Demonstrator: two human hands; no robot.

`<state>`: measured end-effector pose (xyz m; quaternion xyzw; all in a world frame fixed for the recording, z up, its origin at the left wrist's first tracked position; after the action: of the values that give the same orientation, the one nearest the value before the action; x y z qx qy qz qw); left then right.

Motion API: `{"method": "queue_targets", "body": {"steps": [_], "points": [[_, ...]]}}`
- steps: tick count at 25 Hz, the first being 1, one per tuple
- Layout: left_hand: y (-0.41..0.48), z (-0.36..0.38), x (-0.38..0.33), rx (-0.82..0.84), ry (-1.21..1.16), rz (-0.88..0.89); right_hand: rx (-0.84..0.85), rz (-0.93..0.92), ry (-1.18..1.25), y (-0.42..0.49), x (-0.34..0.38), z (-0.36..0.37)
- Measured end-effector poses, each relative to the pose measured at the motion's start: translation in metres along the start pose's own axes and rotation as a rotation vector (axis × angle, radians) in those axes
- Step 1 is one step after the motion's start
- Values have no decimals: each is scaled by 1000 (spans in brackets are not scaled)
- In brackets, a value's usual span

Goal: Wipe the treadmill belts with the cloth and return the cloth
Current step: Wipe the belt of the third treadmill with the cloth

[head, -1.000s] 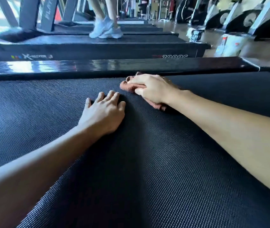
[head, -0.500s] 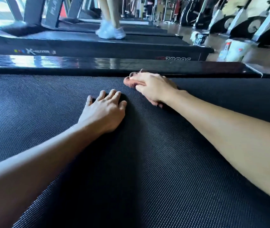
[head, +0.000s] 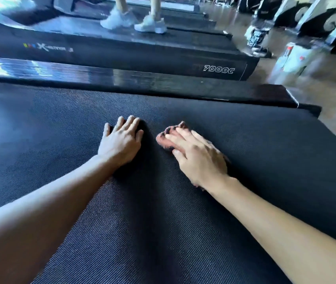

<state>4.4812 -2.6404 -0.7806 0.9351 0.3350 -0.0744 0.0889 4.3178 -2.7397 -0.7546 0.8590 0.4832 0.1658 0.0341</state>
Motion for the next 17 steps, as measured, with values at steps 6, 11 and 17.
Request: {"method": "queue_targets", "body": {"steps": [6, 11, 17], "points": [[-112, -5, -37, 31, -21, -52, -64, -55, -22, -101, 11, -26], [-240, -21, -78, 71, -23, -88, -25, -102, -8, -186, 27, -47], [-314, -26, -114, 99, -56, -175, 76, -124, -17, -255, 32, -64]]}}
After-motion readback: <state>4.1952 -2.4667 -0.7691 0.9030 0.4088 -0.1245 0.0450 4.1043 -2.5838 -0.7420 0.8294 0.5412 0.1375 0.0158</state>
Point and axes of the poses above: each hand's wrist, its own y-axis towards the middle knuckle, its own z-axis out of the palm, x = y × z, the point moved 10 cm from there along y, towards the middle knuckle, and after that the axes turned 6 degrees about z, right-handed, at the moved point
